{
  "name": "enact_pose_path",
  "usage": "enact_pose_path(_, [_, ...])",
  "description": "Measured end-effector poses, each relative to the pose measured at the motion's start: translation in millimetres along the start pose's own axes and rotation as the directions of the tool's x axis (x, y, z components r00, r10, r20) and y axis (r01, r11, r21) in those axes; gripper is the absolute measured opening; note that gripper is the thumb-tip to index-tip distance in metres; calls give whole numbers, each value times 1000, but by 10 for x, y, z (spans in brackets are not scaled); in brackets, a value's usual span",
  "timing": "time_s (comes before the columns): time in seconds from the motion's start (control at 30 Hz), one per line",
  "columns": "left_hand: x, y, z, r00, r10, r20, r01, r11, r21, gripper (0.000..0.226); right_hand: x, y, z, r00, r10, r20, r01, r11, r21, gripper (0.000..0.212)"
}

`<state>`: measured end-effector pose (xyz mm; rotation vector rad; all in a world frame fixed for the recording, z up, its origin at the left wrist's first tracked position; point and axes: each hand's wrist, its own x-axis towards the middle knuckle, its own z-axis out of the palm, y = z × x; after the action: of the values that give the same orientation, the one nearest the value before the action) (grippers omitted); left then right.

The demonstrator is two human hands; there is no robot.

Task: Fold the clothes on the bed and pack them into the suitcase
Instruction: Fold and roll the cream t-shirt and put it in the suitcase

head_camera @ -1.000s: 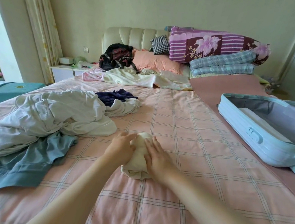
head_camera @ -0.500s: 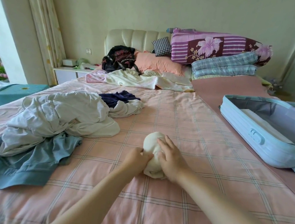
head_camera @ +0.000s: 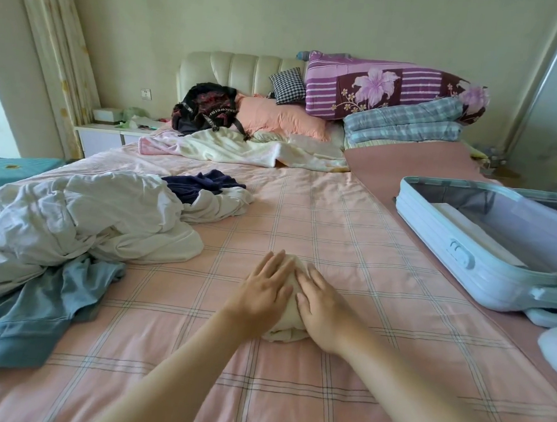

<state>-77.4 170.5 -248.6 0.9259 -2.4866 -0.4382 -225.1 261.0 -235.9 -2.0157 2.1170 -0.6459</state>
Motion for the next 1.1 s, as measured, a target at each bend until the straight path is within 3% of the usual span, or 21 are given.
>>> enact_pose_path(0.07, [55,97,68,1000,20,-20,-21,998,-54,67,-21,-34,-18,1000,-4,1,4,999,35,63])
enact_pose_path(0.13, [154,145,64,993,-114,40,120,977,-176,49,-55,-80,-13,993,6,117,-12,999,47,92])
enact_pose_path(0.17, [206,118,35,987,-152,47,159,964,-214,45,-70,-94,-8,984,11,175,-8,1000,-16,108])
enact_pose_path(0.23, [300,-99,-39,991,-94,100,111,976,-188,43,-76,-80,16,979,-14,201,43,989,-144,122])
enact_pose_path(0.33, [331,-300,-194,979,-87,187,126,970,-206,42,-51,-26,34,985,-101,142,126,976,-176,113])
enact_pose_path(0.43, [274,-263,-265,982,-63,177,98,976,-195,47,-17,26,-10,971,-212,106,231,947,-224,94])
enact_pose_path(0.53, [158,-164,-345,992,-8,128,7,1000,4,52,-5,220,-216,972,-226,57,232,965,-125,69])
enact_pose_path(0.63, [146,-52,-353,975,207,77,-219,952,212,54,-47,502,-459,988,-146,-57,139,984,-115,46])
enact_pose_path(0.7, [241,29,-263,956,277,95,-292,925,243,51,-81,568,-548,995,-76,-63,74,997,-33,48])
enact_pose_path(0.83, [423,99,-144,956,271,116,-288,940,184,55,-69,412,-496,995,52,85,-58,995,78,53])
enact_pose_path(1.0, [580,84,-216,957,281,76,-288,952,100,35,58,482,-334,999,-27,18,31,971,-236,62])
enact_pose_path(1.1, [658,15,-200,961,272,44,-274,959,71,38,144,474,-278,992,-103,-75,69,930,-361,66])
